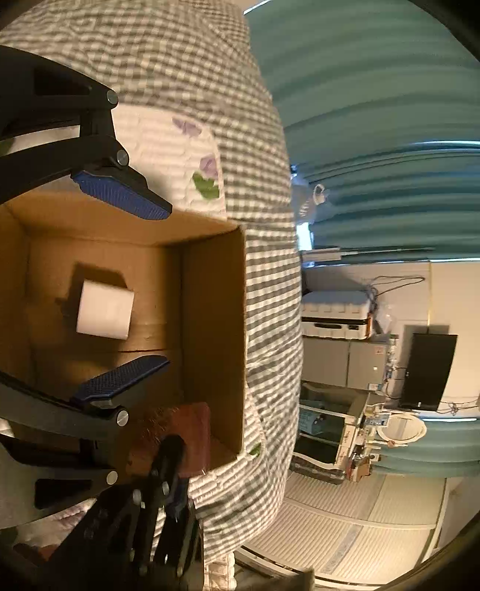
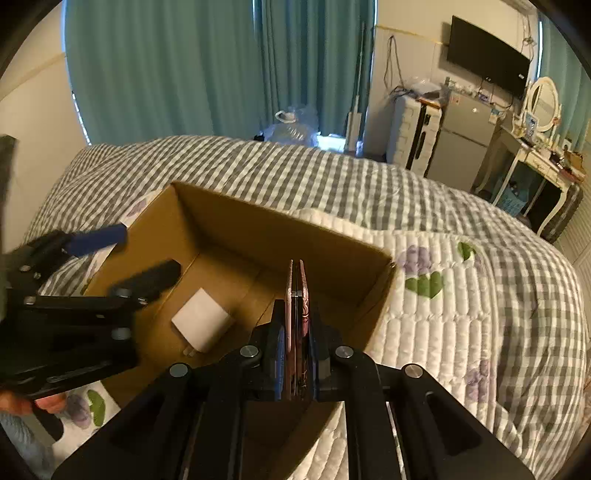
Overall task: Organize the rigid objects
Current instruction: 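Carry both items to the cardboard box and open both tools inside, then return both tools to the pile and reach toward the remaining items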
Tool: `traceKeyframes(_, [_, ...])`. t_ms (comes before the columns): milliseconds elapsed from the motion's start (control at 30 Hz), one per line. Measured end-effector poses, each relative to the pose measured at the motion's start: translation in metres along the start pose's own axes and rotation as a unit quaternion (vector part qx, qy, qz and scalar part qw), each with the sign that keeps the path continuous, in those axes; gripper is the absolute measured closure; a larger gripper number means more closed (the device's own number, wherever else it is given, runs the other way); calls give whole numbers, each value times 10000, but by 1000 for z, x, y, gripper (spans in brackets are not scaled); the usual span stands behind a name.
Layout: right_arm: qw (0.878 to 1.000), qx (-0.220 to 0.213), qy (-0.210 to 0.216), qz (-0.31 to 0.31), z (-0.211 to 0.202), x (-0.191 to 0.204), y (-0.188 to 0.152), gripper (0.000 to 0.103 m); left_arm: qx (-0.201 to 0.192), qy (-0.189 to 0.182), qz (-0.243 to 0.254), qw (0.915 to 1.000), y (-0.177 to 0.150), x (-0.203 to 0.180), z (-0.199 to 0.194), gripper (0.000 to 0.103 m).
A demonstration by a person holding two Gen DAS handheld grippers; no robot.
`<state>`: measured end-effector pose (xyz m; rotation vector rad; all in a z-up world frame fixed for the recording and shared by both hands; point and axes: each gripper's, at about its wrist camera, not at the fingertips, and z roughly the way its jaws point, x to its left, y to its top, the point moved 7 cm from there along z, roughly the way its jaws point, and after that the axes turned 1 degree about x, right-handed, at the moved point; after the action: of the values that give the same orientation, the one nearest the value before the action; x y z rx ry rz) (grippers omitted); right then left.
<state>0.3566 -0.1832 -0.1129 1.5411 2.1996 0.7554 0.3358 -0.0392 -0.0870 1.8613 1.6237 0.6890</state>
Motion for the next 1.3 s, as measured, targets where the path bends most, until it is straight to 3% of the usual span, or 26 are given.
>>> traceKeyframes(33, [10000,59,16,-18,-1,2,-2,94,-38,27,-11,10000,-1,3,-10,25])
traceKeyframes(100, [9999,101,-86,34,-5,2,-5,77,-119,120,0,9999,-4,9,-27,23])
traceKeyframes(133, [9997,34,-209,122,-12,0,-5,48,-148,158,26,9998,-7,11,-36,21])
traceKeyframes(167, [9994,-22,-281,210,-19,-3,-5,36,-193,208,58,9996,-12,14,-49,15])
traceKeyframes(367, [9979,-302,-479,306,-86,2,-18,36,-207,418,-36,9989,-45,22,-105,2])
traceKeyframes(533, [9981,-371,-478,96,-142,27,-53,35,-232,523,-230,9981,-82,22,-138,0])
traceKeyframes(667, [9986,-228,-474,-27,-161,46,-96,34,-131,495,-275,9983,-117,14,-151,0])
traceKeyframes(833, [9989,152,-416,-124,-149,73,-153,34,-57,555,-266,9981,-155,6,-148,0])
traceKeyframes(1000, [9959,803,-394,-110,-108,85,-205,34,340,556,-247,9976,-191,6,-121,0])
traceKeyframes(1200, [9920,1177,-448,-95,-72,84,-230,34,518,583,-326,9964,-206,11,-106,0])
traceKeyframes(1300, [9928,1170,-153,-188,-67,97,-228,34,626,598,-419,9954,-210,17,-101,0])
